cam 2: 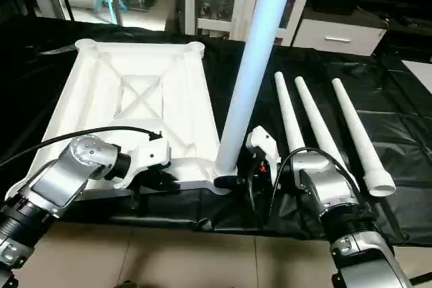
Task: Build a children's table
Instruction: Rotate leg to tighten
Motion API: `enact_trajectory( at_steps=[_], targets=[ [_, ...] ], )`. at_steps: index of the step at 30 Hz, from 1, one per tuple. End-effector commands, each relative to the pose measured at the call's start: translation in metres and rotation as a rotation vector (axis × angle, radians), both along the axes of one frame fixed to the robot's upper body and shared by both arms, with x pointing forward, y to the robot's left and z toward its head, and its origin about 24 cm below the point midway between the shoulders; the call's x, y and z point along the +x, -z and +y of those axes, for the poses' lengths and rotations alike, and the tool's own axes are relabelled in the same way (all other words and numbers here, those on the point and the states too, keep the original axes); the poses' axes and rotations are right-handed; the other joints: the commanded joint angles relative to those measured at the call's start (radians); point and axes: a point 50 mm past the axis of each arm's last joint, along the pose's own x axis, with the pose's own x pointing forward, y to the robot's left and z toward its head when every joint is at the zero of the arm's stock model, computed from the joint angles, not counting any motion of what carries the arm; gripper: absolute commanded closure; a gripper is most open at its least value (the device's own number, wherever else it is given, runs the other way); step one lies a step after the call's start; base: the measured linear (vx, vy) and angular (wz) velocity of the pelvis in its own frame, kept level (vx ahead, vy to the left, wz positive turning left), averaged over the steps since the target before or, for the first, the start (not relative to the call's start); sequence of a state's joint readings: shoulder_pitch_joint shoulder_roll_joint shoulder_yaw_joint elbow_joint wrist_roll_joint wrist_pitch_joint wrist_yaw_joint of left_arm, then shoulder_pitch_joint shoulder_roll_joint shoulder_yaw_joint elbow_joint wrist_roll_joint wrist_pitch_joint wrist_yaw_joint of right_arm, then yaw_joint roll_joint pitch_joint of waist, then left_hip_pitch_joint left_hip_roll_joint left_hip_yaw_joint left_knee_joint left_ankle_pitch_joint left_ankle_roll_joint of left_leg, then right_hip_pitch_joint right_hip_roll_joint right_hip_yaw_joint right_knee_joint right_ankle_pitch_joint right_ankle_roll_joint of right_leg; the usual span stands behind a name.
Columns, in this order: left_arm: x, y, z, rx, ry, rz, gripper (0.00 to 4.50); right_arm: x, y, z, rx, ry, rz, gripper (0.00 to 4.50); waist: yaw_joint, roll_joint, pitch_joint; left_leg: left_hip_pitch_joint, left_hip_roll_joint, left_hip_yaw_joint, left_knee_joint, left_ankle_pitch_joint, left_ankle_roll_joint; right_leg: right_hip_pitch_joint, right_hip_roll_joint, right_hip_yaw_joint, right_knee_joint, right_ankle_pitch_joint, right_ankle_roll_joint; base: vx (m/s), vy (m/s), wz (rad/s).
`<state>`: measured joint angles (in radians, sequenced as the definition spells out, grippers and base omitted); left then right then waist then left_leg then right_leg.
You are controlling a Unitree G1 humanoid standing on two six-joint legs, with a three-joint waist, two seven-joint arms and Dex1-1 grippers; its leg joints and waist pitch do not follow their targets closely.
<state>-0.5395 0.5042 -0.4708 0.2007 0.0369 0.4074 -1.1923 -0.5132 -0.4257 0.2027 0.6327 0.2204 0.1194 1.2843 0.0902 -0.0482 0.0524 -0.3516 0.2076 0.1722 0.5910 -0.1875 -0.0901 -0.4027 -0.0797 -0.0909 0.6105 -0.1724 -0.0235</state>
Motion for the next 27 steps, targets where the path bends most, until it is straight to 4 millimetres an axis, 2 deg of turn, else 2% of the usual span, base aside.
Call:
enact_trajectory(
  at_steps=[1, 5, 6, 8, 11, 13, 14, 15, 16, 17, 18, 20, 21, 22, 23, 25, 26, 27],
  targets=[
    [-0.011, 0.013, -0.007, 0.037, 0.071, 0.071, 4.50, 0.001, -0.002, 0.003, 0.001, -0.014, -0.007, 1.74, -0.003, 0.010, -0.066, 0.004, 0.029, -0.003, -0.070, -0.200, 0.032, 0.055, -0.065, 0.053, -0.065, -0.184, -0.233, 0.000, 0.000, 0.00],
    [-0.011, 0.014, -0.008, 0.035, 0.066, 0.071, 4.50, -0.001, 0.000, 0.003, 0.008, -0.015, 0.002, 1.74, -0.002, 0.008, -0.065, 0.004, 0.028, -0.002, -0.069, -0.196, 0.035, 0.055, -0.065, 0.053, -0.066, -0.191, -0.232, 0.000, 0.000, 0.00],
    [-0.011, 0.014, -0.008, 0.034, 0.063, 0.070, 4.50, -0.001, 0.000, 0.003, 0.010, -0.012, 0.003, 1.74, -0.002, -0.004, -0.065, 0.003, 0.029, -0.002, -0.069, -0.192, 0.039, 0.055, -0.066, 0.053, -0.065, -0.201, -0.228, 0.000, 0.000, 0.00],
    [-0.011, 0.014, -0.008, 0.030, 0.052, 0.067, 4.50, -0.001, 0.001, 0.003, 0.026, 0.011, 0.008, 1.74, -0.001, 0.000, -0.065, 0.004, 0.029, -0.002, -0.069, -0.187, 0.040, 0.054, -0.067, 0.054, -0.066, -0.207, -0.226, 0.000, 0.000, 0.00],
    [-0.008, 0.014, -0.009, 0.009, -0.001, 0.049, 4.50, 0.009, 0.007, 0.006, 0.043, 0.188, -0.013, 1.74, -0.005, 0.001, -0.061, 0.004, 0.029, -0.003, -0.072, -0.207, 0.029, 0.050, -0.068, 0.053, -0.071, -0.243, -0.216, 0.000, 0.000, 0.00],
    [-0.001, 0.011, -0.015, -0.034, -0.075, 0.027, 4.50, 0.016, 0.013, 0.010, 0.045, 0.316, -0.027, 1.74, -0.015, 0.000, -0.058, 0.003, 0.027, -0.007, -0.076, -0.260, 0.002, 0.050, -0.070, 0.049, -0.081, -0.358, -0.178, 0.000, 0.000, 0.00],
    [0.003, 0.010, -0.019, -0.052, -0.114, 0.016, 4.50, 0.017, 0.015, 0.014, 0.065, 0.357, -0.020, 1.75, -0.015, 0.000, -0.058, 0.003, 0.027, -0.007, -0.076, -0.260, 0.002, 0.050, -0.070, 0.049, -0.081, -0.358, -0.178, 0.000, 0.000, 0.00],
    [0.008, 0.009, -0.023, -0.071, -0.167, 0.003, 4.50, 0.019, 0.017, 0.020, 0.079, 0.406, -0.018, 1.75, -0.022, -0.001, -0.056, 0.008, 0.024, -0.009, -0.075, -0.292, -0.008, 0.045, -0.071, 0.048, -0.092, -0.426, -0.155, 0.000, 0.000, 0.00],
    [0.016, 0.008, -0.030, -0.091, -0.247, -0.011, 4.50, 0.022, 0.019, 0.029, 0.092, 0.474, -0.020, 1.75, -0.028, 0.000, -0.056, 0.012, 0.023, -0.007, -0.073, -0.303, -0.012, 0.039, -0.069, 0.048, -0.098, -0.452, -0.146, 0.000, 0.000, 0.00],
    [0.022, 0.008, -0.034, -0.093, -0.308, -0.032, 4.50, 0.023, 0.021, 0.039, 0.120, 0.514, -0.012, 1.75, -0.027, -0.001, -0.058, 0.014, 0.023, -0.009, -0.072, -0.302, -0.012, 0.040, -0.072, 0.048, -0.100, -0.456, -0.142, 0.000, 0.000, 0.00],
    [0.026, 0.007, -0.037, -0.090, -0.342, -0.045, 4.50, 0.023, 0.021, 0.045, 0.137, 0.534, -0.006, 1.75, -0.031, -0.001, -0.057, 0.007, 0.023, -0.010, -0.074, -0.292, -0.010, 0.041, -0.069, 0.048, -0.097, -0.443, -0.141, 0.000, 0.000, 0.00],
    [0.041, 0.005, -0.043, -0.078, -0.466, -0.135, 4.50, 0.028, 0.027, 0.065, 0.109, 0.669, -0.025, 1.75, -0.030, 0.001, -0.060, 0.007, 0.022, -0.012, -0.073, -0.295, -0.007, 0.042, -0.071, 0.046, -0.098, -0.449, -0.132, 0.000, 0.000, 0.00],
    [0.047, 0.003, -0.046, -0.078, -0.511, -0.169, 4.50, 0.030, 0.030, 0.072, 0.073, 0.739, -0.044, 1.75, -0.036, 0.004, -0.057, 0.010, 0.017, -0.012, -0.072, -0.314, -0.021, 0.032, -0.069, 0.041, -0.107, -0.497, -0.116, 0.000, 0.000, 0.00],
    [0.052, -0.001, -0.049, -0.089, -0.558, -0.205, 4.50, 0.032, 0.032, 0.081, 0.036, 0.821, -0.076, 1.75, -0.038, 0.003, -0.061, 0.011, 0.016, -0.014, -0.071, -0.318, -0.023, 0.035, -0.071, 0.040, -0.107, -0.507, -0.106, 0.000, 0.000, 0.00],
    [0.055, -0.005, -0.053, -0.108, -0.583, -0.223, 4.50, 0.031, 0.033, 0.092, 0.037, 0.831, -0.082, 1.75, -0.036, 0.008, -0.062, 0.010, 0.016, -0.014, -0.070, -0.312, -0.024, 0.033, -0.074, 0.041, -0.106, -0.497, -0.105, 0.000, 0.000, 0.00],
    [0.060, -0.013, -0.061, -0.147, -0.626, -0.252, 4.50, 0.027, 0.036, 0.116, 0.022, 0.850, -0.109, 1.76, -0.037, 0.006, -0.061, 0.010, 0.017, -0.013, -0.072, -0.320, -0.016, 0.032, -0.070, 0.040, -0.106, -0.478, -0.102, 0.000, 0.000, 0.00],
    [0.061, -0.015, -0.062, -0.157, -0.638, -0.257, 4.50, 0.025, 0.037, 0.122, 0.020, 0.840, -0.101, 1.77, -0.038, 0.008, -0.061, 0.008, 0.018, -0.013, -0.074, -0.318, -0.013, 0.031, -0.068, 0.042, -0.103, -0.446, -0.107, 0.000, 0.000, 0.00],
    [0.062, -0.016, -0.063, -0.158, -0.637, -0.266, 4.50, 0.024, 0.038, 0.126, 0.017, 0.835, -0.102, 1.78, -0.037, 0.005, -0.063, 0.005, 0.019, -0.012, -0.075, -0.309, -0.007, 0.035, -0.067, 0.043, -0.098, -0.410, -0.115, 0.000, 0.000, 0.00]
  ],
)
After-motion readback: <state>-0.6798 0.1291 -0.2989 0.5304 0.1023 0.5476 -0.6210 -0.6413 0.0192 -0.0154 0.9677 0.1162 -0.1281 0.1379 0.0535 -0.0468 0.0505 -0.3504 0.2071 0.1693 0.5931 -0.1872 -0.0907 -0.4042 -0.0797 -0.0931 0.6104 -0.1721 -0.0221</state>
